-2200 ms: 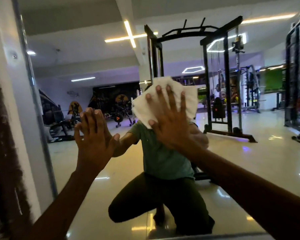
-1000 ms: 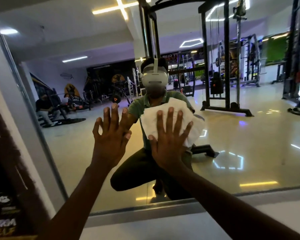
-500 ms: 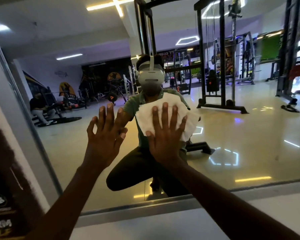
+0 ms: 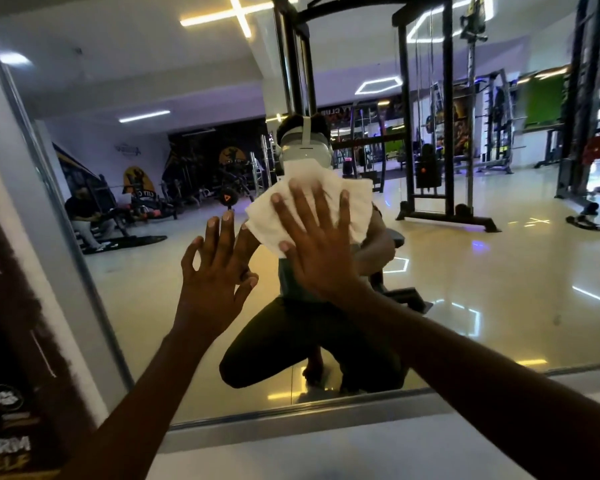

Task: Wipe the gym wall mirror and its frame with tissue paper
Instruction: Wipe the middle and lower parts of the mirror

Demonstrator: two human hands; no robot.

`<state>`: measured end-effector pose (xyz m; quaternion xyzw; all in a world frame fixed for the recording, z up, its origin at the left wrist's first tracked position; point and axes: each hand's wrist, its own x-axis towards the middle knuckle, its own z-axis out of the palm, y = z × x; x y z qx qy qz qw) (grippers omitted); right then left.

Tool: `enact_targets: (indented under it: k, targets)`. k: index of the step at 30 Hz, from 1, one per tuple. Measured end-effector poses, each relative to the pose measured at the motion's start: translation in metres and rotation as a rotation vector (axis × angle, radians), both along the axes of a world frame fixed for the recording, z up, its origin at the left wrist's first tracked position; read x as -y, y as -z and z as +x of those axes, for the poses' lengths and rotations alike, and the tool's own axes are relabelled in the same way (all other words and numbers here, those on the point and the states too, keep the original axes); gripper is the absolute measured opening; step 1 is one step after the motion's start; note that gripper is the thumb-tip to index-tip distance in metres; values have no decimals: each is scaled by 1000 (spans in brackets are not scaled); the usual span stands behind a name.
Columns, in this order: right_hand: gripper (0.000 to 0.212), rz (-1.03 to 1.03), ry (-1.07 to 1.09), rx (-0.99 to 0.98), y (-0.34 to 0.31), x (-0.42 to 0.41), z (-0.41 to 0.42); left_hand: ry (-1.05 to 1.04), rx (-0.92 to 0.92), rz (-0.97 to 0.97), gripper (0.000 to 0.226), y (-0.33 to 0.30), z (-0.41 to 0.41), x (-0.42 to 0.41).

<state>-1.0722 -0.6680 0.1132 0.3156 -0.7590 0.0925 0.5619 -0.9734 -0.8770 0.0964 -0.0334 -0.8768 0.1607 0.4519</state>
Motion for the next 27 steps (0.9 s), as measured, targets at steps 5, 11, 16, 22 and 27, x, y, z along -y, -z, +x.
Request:
enact_targets:
  k: [5,11,16,22,27]
  targets:
    - [66,12,71,-70,-3,-90,-34,4,-31,3,87,3,-2,0]
    - [74,-606,273,207,53,-105,-27,-7,-24,13,110,8,-6,-8]
    - [72,-192,89,114,58,-17,3,-34,-19,69,119,15,-8,-19]
    - [66,-76,31,-52,17,-80,-30,-24,-33,62,119,19,-6,-15]
    - [76,-399,177,135,21,-44,-6,-43,-47,68,118,24,-6,-21]
